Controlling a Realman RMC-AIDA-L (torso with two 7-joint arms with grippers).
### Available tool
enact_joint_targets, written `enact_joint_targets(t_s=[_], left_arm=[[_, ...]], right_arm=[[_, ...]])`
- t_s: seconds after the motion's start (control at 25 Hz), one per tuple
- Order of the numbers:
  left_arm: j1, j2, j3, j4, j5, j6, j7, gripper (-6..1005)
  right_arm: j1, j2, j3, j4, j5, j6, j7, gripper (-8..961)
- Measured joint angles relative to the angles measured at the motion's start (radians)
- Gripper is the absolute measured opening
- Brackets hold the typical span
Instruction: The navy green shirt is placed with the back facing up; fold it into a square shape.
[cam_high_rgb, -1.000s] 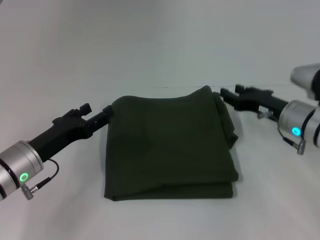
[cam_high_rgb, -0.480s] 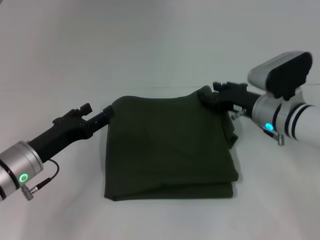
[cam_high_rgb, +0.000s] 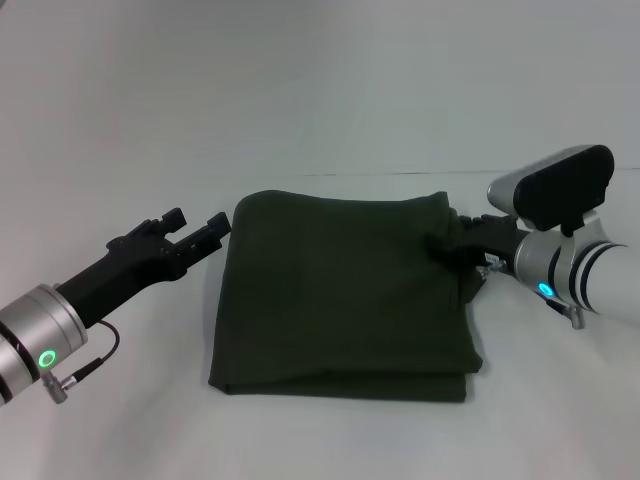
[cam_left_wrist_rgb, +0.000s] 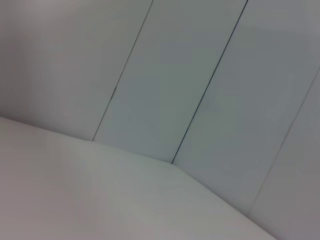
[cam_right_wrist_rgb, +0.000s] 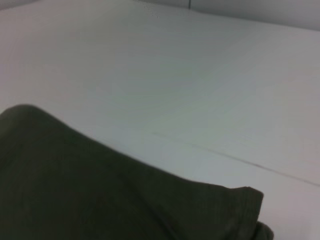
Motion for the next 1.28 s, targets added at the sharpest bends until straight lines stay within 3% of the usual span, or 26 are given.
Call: enact_joint_targets(t_s=[0.28,0.52,0.68,0.76,0.8,0.84,0.88,1.04,1.12,1.28], left_arm=[[0.001,-0.002,0.0,-0.001,0.0,0.007,0.001,843],[0.001,0.001,-0.01,0.019,0.001,0.108,0.031,844],[0.002,0.011,-0.007,0.06,0.032,0.23,0.046,844],[0.0,0.019,-0.006,0.072,0.053,0.269,0.044,844],[-0.014,0.035,-0.006,0.09,0.122,0.335,0.028,844],[-0.022,0.041,-0.005,0.096,0.155,0.36,0.018,844],[-0.031,0.048,-0.006,0.103,0.193,0.387,0.005,844],[-0.061,0.069,-0.014,0.122,0.334,0.445,-0.037,843],[-0.064,0.073,-0.017,0.124,0.368,0.448,-0.035,843],[-0.064,0.073,-0.013,0.125,0.395,0.449,-0.025,843]], right_arm=[[-0.037,-0.001,0.004,-0.04,0.034,-0.071,0.003,555],[-0.222,-0.016,0.096,-0.213,0.218,-0.454,0.056,555],[-0.319,-0.064,0.125,-0.253,0.224,-0.729,0.145,565],[-0.356,-0.105,0.119,-0.258,0.184,-0.858,0.204,570],[-0.371,-0.124,0.117,-0.262,0.159,-0.913,0.219,597],[-0.393,-0.16,0.115,-0.271,0.076,-1.03,0.226,624],[-0.393,-0.16,0.115,-0.271,0.076,-1.03,0.226,650],[-0.393,-0.204,0.116,-0.285,-0.118,-1.124,0.25,757],[-0.38,-0.205,0.117,-0.288,-0.202,-1.128,0.262,813],[-0.357,-0.177,0.121,-0.295,-0.311,-1.098,0.256,931]])
